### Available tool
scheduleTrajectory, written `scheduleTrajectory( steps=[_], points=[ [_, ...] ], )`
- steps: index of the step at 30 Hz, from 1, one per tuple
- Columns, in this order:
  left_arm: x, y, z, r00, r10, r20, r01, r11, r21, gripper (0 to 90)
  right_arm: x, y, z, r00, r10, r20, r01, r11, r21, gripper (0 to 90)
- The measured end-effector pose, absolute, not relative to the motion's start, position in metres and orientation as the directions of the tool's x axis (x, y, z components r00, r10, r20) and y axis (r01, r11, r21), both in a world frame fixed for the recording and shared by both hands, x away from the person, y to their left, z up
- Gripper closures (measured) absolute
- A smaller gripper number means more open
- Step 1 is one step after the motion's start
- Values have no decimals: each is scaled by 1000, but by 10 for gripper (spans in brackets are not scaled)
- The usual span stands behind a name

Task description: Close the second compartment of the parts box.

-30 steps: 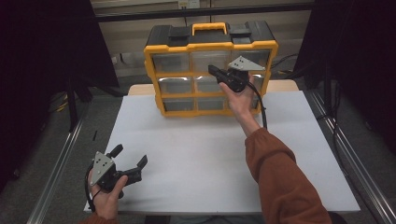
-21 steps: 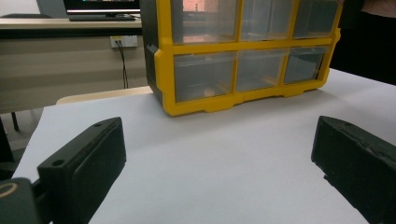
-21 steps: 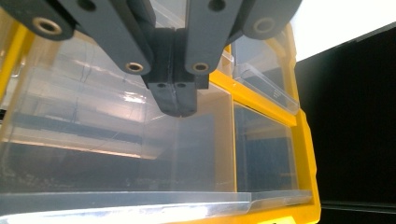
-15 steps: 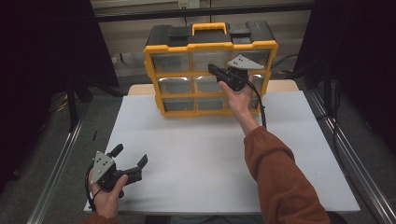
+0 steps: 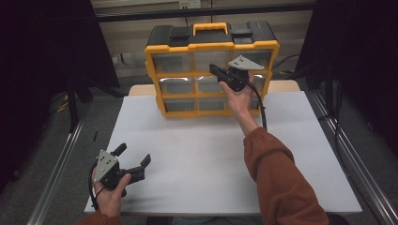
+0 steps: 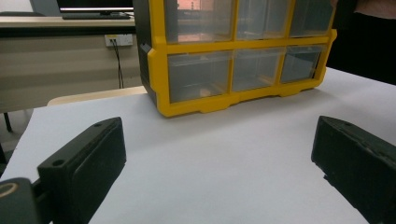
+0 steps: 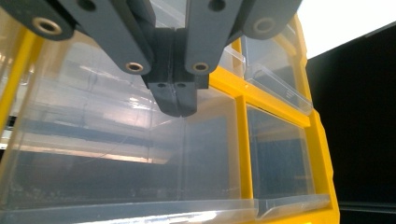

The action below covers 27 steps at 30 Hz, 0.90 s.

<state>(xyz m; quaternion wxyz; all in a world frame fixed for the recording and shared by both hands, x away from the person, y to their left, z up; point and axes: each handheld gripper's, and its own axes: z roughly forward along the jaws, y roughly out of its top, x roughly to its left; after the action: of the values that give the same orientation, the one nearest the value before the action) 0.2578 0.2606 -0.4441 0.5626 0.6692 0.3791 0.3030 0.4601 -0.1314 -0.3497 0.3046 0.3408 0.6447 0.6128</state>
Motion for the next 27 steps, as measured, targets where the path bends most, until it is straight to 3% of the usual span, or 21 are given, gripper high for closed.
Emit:
scheduleTrajectory(
  steps=[5,7,8,9,13,14,15,16,27],
  points=[
    [260,258,-445,528,849,-38,177,-66,982,32,452,-131,-350,-601,799,22,59,17,998,831],
    [261,257,-445,534,845,-13,175,-96,980,32,443,-130,-352,-605,795,33,61,5,998,719],
    [261,257,-445,534,845,-13,175,-96,980,32,443,-130,-352,-605,795,33,61,5,998,719],
    [260,257,-445,540,842,-14,178,-97,979,32,439,-131,-354,-605,795,42,64,-4,998,658],
    [260,257,-445,539,842,-23,170,-82,982,31,433,-134,-358,-597,801,55,70,-15,997,563],
    [260,259,-444,538,843,-10,162,-92,983,32,427,-135,-361,-604,795,54,66,-17,998,489],
    [260,259,-444,540,841,-13,164,-89,982,32,427,-135,-361,-604,795,54,66,-17,998,489],
    [260,259,-445,538,843,-13,165,-90,982,34,420,-134,-364,-603,794,78,76,-40,996,398],
    [258,260,-445,512,859,-22,182,-84,980,41,396,-149,-382,-589,800,117,145,-38,989,104]
  ],
)
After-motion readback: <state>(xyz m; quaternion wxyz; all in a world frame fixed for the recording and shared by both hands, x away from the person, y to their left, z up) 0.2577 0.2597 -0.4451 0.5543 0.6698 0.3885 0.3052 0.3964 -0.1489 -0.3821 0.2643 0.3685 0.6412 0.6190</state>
